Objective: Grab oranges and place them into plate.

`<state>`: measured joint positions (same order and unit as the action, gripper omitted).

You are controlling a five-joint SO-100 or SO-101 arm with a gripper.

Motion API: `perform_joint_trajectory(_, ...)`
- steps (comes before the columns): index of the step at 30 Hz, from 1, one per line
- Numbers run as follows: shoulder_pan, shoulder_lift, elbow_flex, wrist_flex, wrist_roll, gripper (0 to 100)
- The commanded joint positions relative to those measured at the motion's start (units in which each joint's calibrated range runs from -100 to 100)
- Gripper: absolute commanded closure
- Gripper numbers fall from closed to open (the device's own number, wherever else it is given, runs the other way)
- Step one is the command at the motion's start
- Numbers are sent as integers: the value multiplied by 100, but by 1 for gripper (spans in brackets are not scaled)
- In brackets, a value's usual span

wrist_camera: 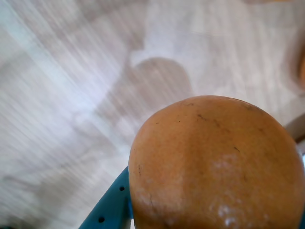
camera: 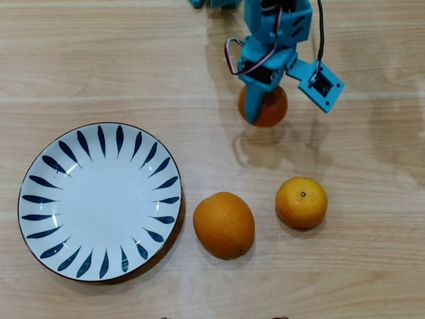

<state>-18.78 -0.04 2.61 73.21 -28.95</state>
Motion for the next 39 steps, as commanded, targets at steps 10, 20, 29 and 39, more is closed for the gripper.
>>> perform_joint_trajectory(10, 2024, -1281, -392, -1619, 778, 80)
perform_joint_trajectory(20, 3241, 680, -1723, -2186, 778, 80)
perform_joint_trajectory(29, 3878, 2346, -2384, -2031, 721, 80)
perform_joint_trajectory(39, 3951, 2768, -2239, -2023, 606, 79)
